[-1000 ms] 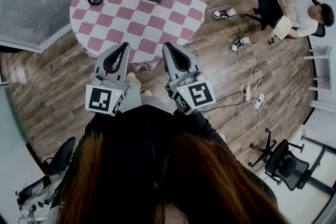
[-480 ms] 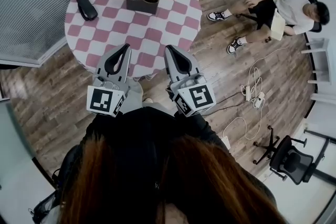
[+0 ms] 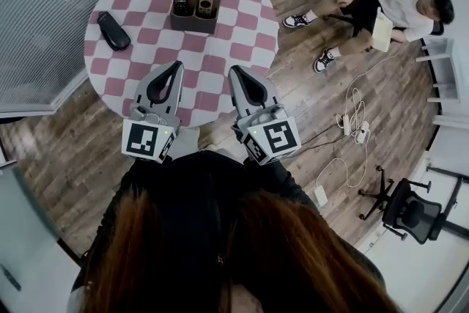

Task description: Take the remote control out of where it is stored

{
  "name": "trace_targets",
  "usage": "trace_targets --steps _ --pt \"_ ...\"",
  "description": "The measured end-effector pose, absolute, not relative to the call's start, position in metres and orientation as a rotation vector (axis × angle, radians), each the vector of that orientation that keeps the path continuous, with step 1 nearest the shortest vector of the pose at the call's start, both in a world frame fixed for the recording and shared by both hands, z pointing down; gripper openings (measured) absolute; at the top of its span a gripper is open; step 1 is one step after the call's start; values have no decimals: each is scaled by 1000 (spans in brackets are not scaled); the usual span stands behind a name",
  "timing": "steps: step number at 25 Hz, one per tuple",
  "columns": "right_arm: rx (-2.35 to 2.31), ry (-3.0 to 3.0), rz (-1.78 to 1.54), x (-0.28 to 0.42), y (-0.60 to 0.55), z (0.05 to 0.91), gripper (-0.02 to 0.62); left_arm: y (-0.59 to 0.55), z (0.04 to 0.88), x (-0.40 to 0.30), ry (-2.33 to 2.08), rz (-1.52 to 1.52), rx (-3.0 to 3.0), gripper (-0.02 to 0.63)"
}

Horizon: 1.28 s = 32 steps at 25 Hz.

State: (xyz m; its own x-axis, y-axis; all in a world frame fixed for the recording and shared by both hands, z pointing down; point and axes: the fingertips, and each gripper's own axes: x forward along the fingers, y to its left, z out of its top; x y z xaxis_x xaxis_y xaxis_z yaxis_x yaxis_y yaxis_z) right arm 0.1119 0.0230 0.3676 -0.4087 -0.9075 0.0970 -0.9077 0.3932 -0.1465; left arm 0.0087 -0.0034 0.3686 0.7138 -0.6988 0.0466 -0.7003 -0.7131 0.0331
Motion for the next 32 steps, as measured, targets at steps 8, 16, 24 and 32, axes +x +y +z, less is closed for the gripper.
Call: trace_targets --steps 8,16,24,32 --pt "1723 -2594 284 91 -15 371 15 -43 375 -10 -1139 42 2854 9" --pt "1752 -2545 299 76 -42 376 15 -68 377 -26 -1089 52 2859 9" --pt "1776 -2520 314 62 -59 379 15 -86 378 -38 -1040 61 2872 9" --pt "1736 -2542 321 64 -68 378 15 -88 377 -28 -1049 65 2867 9"
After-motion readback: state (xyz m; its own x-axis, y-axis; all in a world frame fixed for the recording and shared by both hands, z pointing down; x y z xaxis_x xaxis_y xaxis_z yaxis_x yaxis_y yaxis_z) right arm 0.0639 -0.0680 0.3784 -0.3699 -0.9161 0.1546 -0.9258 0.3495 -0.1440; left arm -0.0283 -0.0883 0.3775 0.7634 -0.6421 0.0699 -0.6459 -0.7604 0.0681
